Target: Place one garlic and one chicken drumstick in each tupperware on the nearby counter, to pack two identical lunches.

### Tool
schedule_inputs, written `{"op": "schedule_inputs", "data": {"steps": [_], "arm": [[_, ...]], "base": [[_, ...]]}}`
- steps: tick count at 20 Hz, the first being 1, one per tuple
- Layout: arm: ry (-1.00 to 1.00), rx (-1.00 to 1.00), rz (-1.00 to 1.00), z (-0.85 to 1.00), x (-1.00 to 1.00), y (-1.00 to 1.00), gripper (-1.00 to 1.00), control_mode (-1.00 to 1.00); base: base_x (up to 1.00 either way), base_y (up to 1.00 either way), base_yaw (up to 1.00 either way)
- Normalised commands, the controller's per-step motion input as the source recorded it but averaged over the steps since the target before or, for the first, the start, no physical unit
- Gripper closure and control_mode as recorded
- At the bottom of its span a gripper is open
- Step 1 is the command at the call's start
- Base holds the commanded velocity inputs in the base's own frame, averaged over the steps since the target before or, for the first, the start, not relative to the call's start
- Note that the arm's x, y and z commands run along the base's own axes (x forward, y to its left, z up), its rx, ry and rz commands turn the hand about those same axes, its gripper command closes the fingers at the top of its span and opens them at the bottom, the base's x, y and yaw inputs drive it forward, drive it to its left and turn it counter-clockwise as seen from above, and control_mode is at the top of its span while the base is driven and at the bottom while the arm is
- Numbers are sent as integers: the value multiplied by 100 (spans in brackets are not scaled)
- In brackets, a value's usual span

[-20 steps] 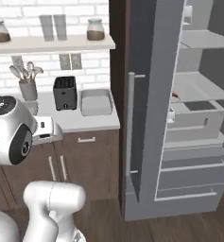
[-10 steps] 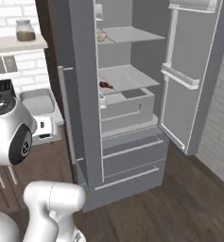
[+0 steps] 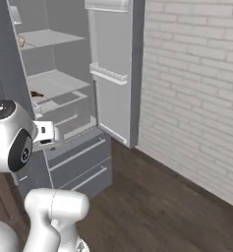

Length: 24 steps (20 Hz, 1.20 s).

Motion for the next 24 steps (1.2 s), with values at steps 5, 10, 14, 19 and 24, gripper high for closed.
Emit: {"op": "schedule_inputs", "data": {"steps": [5,10,14,19,24], "arm": [[0,0,0,0,0,0,-100,100],[0,0,0,0,0,0,-100,100],[0,0,0,0,0,0,-100,100],[0,0,0,0,0,0,-100,100],[0,0,0,0,0,0,-100,100]], "base": [[39,-71,-54],[75,-64,3],[90,-4,72],[91,-2,87],[84,0,79]]}}
